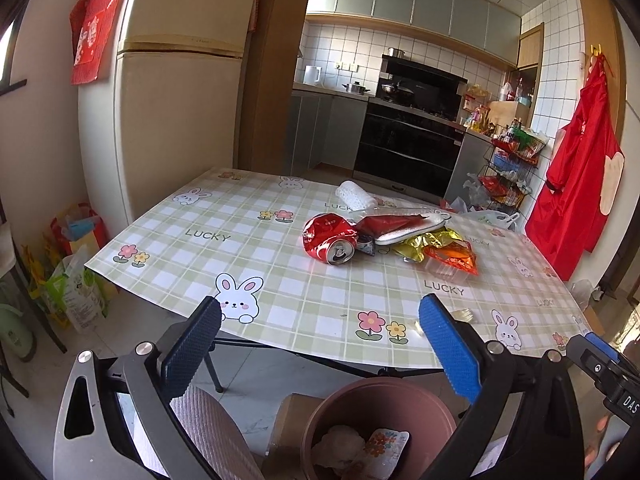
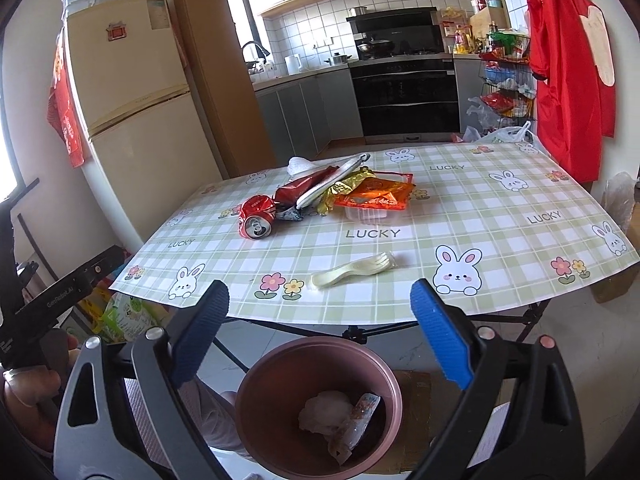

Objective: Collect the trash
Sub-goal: 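Reach the right tool to the white plastic fork and grasp it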

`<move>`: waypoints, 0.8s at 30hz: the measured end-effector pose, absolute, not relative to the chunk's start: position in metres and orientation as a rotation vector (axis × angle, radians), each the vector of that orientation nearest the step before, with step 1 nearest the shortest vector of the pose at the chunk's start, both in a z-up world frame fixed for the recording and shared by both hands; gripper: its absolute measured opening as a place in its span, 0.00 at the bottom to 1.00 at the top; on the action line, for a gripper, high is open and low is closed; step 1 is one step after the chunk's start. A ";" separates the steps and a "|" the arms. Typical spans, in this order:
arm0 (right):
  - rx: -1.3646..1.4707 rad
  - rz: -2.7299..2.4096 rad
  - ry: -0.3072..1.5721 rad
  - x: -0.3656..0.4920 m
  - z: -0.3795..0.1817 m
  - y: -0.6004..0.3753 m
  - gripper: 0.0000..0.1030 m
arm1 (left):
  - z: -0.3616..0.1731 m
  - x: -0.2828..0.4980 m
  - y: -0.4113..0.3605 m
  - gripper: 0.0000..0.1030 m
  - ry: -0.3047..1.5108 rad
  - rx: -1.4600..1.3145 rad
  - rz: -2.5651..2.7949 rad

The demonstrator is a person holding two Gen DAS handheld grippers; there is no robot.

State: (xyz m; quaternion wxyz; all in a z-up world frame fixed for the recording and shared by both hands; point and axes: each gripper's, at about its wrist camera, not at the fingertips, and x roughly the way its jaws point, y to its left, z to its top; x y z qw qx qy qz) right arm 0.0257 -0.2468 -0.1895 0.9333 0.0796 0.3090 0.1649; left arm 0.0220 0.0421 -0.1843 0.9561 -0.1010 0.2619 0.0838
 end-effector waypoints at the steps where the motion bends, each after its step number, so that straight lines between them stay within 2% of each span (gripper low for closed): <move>1: 0.165 0.335 0.638 0.027 -0.191 -0.247 0.88 | -0.186 0.022 0.043 0.94 0.535 -0.204 0.168; 8: 0.180 0.338 0.733 0.047 -0.220 -0.247 0.88 | -0.200 0.030 0.050 0.94 0.551 -0.176 0.184; 17: 0.152 0.419 0.934 0.113 -0.272 -0.199 0.73 | -0.233 0.056 0.074 0.94 0.592 -0.196 0.198; 24: 0.294 0.394 1.033 0.172 -0.297 -0.174 0.69 | -0.257 0.068 0.087 0.94 0.641 -0.229 0.193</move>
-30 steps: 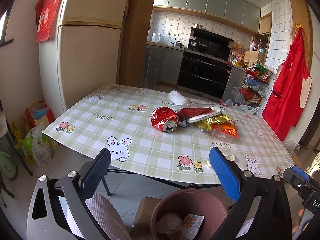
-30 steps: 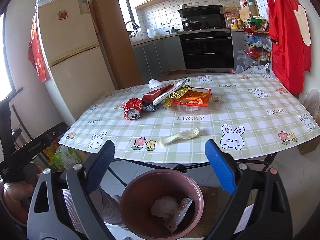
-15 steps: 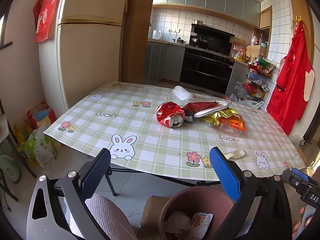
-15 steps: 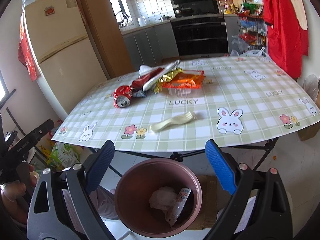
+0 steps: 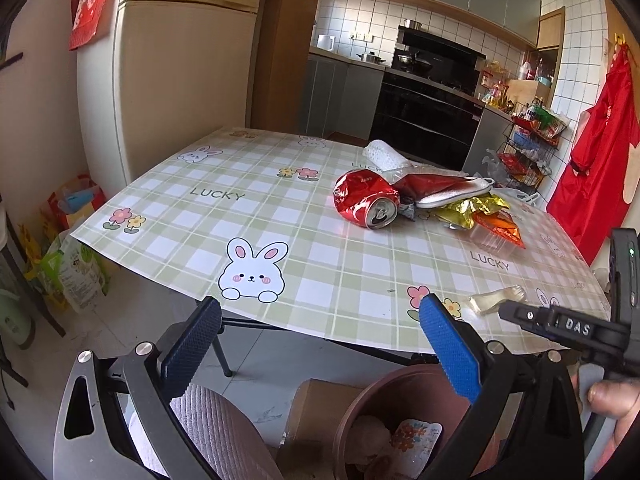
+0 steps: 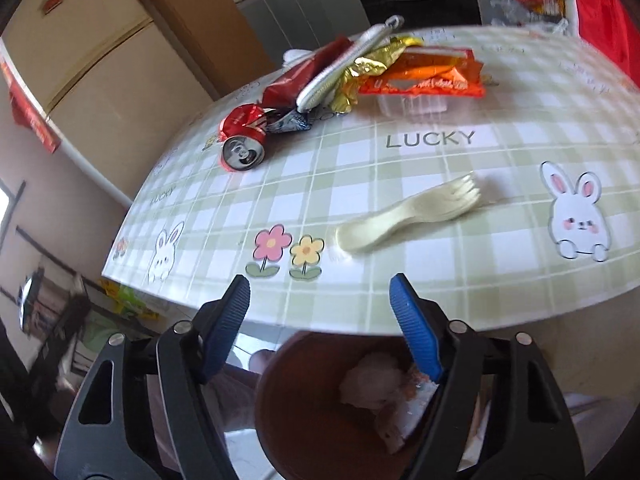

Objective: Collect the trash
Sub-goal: 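Reach the right tool to the white plastic fork and grasp it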

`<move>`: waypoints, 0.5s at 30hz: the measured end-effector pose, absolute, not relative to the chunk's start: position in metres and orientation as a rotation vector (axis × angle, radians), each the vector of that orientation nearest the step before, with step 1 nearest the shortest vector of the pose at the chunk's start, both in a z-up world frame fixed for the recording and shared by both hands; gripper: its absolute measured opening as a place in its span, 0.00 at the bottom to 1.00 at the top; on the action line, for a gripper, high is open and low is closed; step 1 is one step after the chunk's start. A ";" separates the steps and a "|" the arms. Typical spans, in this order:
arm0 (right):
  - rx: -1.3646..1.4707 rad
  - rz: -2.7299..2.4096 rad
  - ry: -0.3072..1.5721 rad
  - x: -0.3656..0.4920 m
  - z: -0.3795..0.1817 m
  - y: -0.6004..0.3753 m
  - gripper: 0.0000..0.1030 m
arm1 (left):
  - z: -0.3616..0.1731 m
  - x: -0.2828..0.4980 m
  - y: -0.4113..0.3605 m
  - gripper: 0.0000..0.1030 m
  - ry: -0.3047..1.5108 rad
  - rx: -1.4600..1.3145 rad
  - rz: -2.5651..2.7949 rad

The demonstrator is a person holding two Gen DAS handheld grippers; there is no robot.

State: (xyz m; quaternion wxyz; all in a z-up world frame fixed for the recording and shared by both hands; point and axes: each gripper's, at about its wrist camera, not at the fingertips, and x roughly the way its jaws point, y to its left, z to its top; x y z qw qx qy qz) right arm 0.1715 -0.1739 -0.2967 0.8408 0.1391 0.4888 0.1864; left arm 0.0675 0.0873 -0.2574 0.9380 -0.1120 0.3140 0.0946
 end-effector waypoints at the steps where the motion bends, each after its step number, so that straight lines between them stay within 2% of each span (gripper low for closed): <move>1: 0.300 0.373 1.039 0.177 -0.298 -0.172 0.68 | -0.261 0.069 0.088 0.94 0.648 -0.235 0.188; 3: 0.310 0.311 1.050 0.189 -0.302 -0.172 0.65 | -0.267 0.072 0.089 0.94 0.667 -0.249 0.179; 10: 0.251 0.153 1.061 0.225 -0.317 -0.176 0.65 | -0.281 0.078 0.084 0.94 0.712 -0.247 0.137; 12: 0.217 0.140 1.063 0.232 -0.323 -0.173 0.61 | -0.282 0.078 0.084 0.94 0.714 -0.243 0.137; 15: 0.141 0.133 1.029 0.236 -0.325 -0.164 0.60 | -0.285 0.079 0.085 0.94 0.721 -0.248 0.140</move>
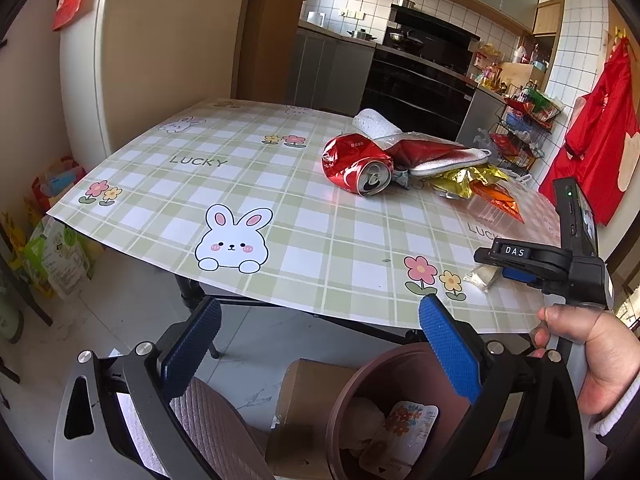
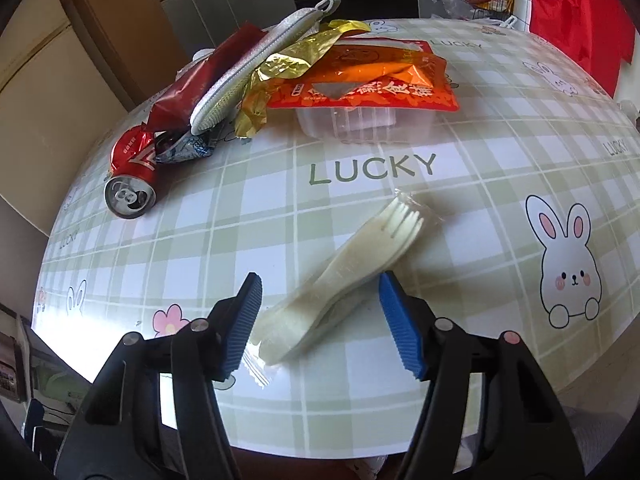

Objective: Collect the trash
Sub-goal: 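Reach the right tool to the white plastic fork and grasp it, then grasp the crushed red Coca-Cola can with the left tool while the right tool holds the fork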

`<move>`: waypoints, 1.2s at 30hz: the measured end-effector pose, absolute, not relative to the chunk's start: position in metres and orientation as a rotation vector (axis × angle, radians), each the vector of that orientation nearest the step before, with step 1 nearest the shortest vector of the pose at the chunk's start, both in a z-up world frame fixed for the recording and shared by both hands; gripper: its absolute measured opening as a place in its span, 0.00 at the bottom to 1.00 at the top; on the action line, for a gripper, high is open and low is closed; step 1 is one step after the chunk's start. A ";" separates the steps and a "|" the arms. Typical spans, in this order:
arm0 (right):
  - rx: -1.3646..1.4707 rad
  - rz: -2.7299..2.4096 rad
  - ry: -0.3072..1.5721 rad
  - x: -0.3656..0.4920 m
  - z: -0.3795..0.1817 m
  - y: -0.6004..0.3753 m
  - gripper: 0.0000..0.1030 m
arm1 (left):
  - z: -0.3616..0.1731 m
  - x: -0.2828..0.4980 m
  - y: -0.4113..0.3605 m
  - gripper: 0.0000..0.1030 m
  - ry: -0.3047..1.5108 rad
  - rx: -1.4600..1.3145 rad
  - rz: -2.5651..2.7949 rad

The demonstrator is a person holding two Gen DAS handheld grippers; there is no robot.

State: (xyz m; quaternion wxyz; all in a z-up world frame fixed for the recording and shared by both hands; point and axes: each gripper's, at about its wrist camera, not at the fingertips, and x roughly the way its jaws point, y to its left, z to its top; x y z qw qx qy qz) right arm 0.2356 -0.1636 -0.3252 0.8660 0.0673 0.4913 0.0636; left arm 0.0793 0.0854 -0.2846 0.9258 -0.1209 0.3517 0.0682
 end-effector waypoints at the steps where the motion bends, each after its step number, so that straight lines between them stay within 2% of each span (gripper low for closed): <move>1: 0.117 0.136 1.022 0.237 -0.326 -0.161 0.58 | -0.286 0.080 0.086 0.94 0.727 -0.250 0.142; 3: 0.072 0.144 1.007 0.237 -0.326 -0.158 0.38 | -0.288 0.081 0.086 0.94 0.735 -0.254 0.142; 5: 0.036 0.166 0.994 0.235 -0.326 -0.158 0.34 | -0.289 0.082 0.086 0.94 0.741 -0.253 0.142; 9: 0.066 0.209 0.989 0.232 -0.326 -0.165 0.19 | -0.292 0.086 0.083 0.94 0.760 -0.253 0.136; 21: 0.242 0.288 0.893 0.203 -0.314 -0.213 0.17 | -0.286 0.118 0.077 0.94 0.783 -0.219 0.103; 25: 0.281 0.286 0.875 0.200 -0.312 -0.229 0.17 | -0.277 0.155 0.071 0.94 0.809 -0.180 0.071; 30: 0.305 0.291 0.862 0.196 -0.312 -0.240 0.17 | -0.261 0.209 0.057 0.94 0.758 -0.137 -0.031; 36: 0.338 0.293 0.854 0.196 -0.311 -0.248 0.17 | -0.285 0.268 0.072 0.94 0.832 -0.205 0.059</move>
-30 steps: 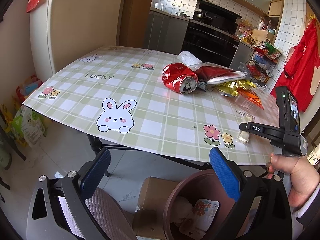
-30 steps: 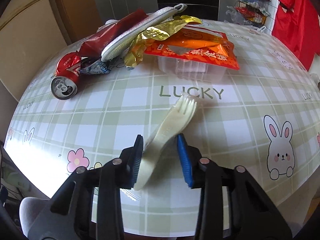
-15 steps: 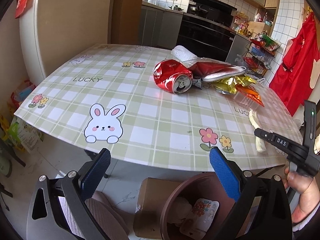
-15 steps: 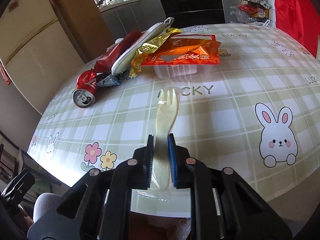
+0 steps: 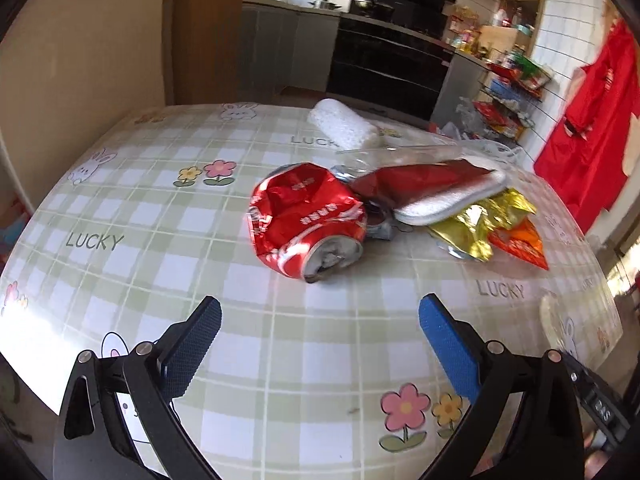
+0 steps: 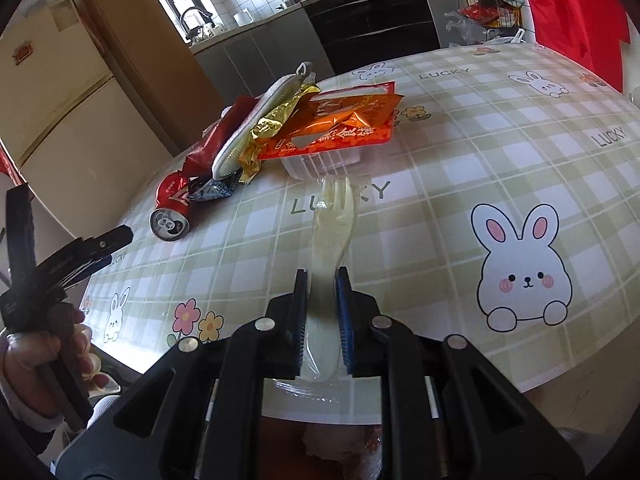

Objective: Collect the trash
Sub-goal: 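Grasp the crushed red Coca-Cola can with the left tool while the right tool holds the fork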

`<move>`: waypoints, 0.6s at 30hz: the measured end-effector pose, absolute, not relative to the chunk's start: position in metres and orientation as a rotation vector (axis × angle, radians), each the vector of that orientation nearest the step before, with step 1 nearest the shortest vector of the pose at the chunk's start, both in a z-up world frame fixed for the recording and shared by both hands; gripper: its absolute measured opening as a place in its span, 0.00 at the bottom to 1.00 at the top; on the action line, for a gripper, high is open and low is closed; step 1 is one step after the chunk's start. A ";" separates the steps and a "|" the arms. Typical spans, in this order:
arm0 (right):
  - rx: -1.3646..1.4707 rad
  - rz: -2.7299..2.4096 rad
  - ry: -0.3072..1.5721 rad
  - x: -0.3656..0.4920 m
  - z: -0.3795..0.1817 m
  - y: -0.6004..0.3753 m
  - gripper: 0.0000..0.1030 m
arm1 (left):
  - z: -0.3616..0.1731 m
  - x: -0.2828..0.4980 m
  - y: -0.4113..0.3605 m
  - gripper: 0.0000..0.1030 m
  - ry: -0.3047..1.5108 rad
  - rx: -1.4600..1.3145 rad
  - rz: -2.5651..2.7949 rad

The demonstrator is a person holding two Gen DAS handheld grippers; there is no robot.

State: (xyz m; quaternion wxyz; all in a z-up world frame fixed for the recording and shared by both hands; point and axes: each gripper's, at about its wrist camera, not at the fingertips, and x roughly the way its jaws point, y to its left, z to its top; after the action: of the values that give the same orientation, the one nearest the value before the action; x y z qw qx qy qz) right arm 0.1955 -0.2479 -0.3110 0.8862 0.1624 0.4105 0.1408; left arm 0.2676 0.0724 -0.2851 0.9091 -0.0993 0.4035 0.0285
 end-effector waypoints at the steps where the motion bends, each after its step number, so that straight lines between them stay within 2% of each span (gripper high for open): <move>1: 0.344 0.292 0.853 0.196 -0.311 -0.249 0.17 | -0.289 0.274 0.078 0.94 0.840 -0.236 0.080; 7: 0.348 0.302 0.858 0.198 -0.315 -0.249 0.17 | -0.300 0.309 0.085 0.94 0.882 -0.437 0.092; 18: 0.357 0.307 0.867 0.204 -0.321 -0.249 0.17 | -0.320 0.340 0.087 0.94 0.930 -0.468 0.198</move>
State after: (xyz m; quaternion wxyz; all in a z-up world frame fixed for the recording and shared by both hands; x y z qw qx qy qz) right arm 0.2044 -0.2491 -0.3214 0.8808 0.1715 0.4160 0.1475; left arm 0.3403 0.0874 -0.3198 0.8629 -0.2231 0.4435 0.0943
